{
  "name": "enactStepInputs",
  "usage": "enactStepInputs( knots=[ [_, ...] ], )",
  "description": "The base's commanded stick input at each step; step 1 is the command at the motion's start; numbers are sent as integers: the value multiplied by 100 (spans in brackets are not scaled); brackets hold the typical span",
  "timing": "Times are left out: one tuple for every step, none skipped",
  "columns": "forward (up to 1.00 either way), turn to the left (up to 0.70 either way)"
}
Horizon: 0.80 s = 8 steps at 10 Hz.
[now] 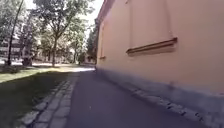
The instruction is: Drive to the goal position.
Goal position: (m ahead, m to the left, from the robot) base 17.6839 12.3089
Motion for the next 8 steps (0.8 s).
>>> enactStepInputs(
  knots=[
    [70, 14],
    [70, 14],
    [70, 14],
    [70, 14],
    [70, 14],
    [70, 14],
    [70, 14],
    [70, 0]
  ],
)
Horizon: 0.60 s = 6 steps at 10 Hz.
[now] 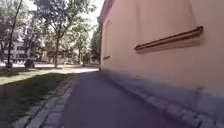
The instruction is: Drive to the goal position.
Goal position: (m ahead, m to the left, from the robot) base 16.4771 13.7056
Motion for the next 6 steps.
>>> enactStepInputs(
  knots=[
    [70, 0],
    [70, 0],
    [70, 0],
    [70, 0],
    [70, 0],
    [70, 3]
  ],
)
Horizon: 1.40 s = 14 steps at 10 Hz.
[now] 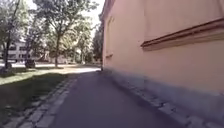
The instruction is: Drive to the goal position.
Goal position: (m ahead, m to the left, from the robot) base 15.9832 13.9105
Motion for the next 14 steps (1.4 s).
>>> enactStepInputs(
  knots=[
    [70, 10],
    [70, 14],
    [70, 14],
    [70, 14],
    [70, 14],
    [70, 14],
    [70, 14],
    [70, 14],
    [70, 14],
    [70, 14],
    [70, 14],
    [70, 14],
    [70, 14],
    [70, 14]
  ],
)
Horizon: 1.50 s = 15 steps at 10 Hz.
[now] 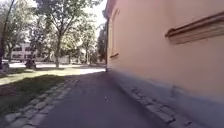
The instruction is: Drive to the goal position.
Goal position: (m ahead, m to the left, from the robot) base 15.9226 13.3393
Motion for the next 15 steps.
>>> enactStepInputs(
  knots=[
    [70, 14],
    [70, 14],
    [70, 14],
    [70, 14],
    [70, 14],
    [70, 14],
    [70, 14],
    [70, 14],
    [70, 14],
    [70, 14],
    [70, 14],
    [70, 4],
    [70, 0],
    [70, 0],
    [70, 0]
  ],
)
